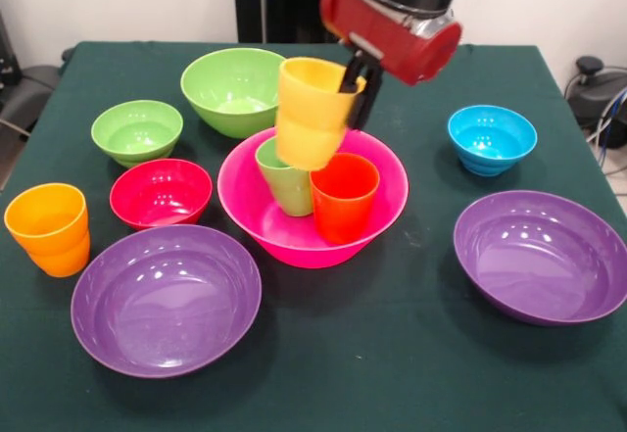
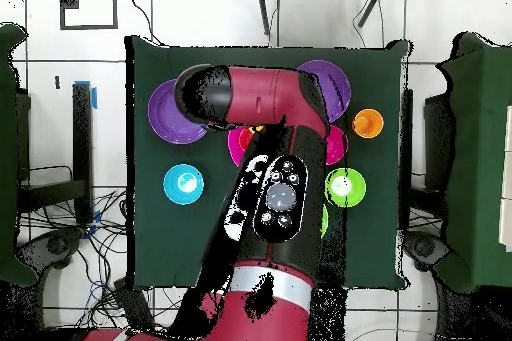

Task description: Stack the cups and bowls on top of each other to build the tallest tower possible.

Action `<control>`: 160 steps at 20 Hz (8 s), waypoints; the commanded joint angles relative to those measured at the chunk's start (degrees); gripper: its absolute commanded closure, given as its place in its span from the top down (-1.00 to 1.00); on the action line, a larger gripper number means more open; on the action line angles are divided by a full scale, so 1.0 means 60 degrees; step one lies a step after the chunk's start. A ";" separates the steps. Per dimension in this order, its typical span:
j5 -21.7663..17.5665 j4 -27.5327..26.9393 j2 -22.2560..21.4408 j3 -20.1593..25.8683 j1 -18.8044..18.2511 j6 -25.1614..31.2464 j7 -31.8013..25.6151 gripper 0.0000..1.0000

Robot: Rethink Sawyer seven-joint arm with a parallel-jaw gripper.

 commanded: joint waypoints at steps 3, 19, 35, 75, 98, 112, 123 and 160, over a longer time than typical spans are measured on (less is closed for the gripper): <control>-0.1003 -0.1256 0.1131 0.1096 -0.0307 -0.0115 -0.1646 -1.00; -0.0762 -0.1540 0.1694 0.1746 -0.0871 0.0852 -0.2261 -1.00; -0.0714 -0.1044 0.1639 0.2281 -0.1235 0.1798 -0.2638 -1.00; -0.0689 -0.0929 0.2247 0.3145 -0.1822 0.2476 -0.2681 -1.00; -0.1377 -0.1068 0.2090 0.2824 -0.1932 0.1852 -0.3160 1.00; -0.1477 -0.1416 0.1990 0.2831 -0.1894 0.2242 -0.2701 1.00; -0.1293 -0.0390 0.0636 0.2851 -0.1673 0.2147 -0.2695 1.00; -0.2347 -0.7992 0.3959 0.3949 -0.1849 0.4509 -0.5328 1.00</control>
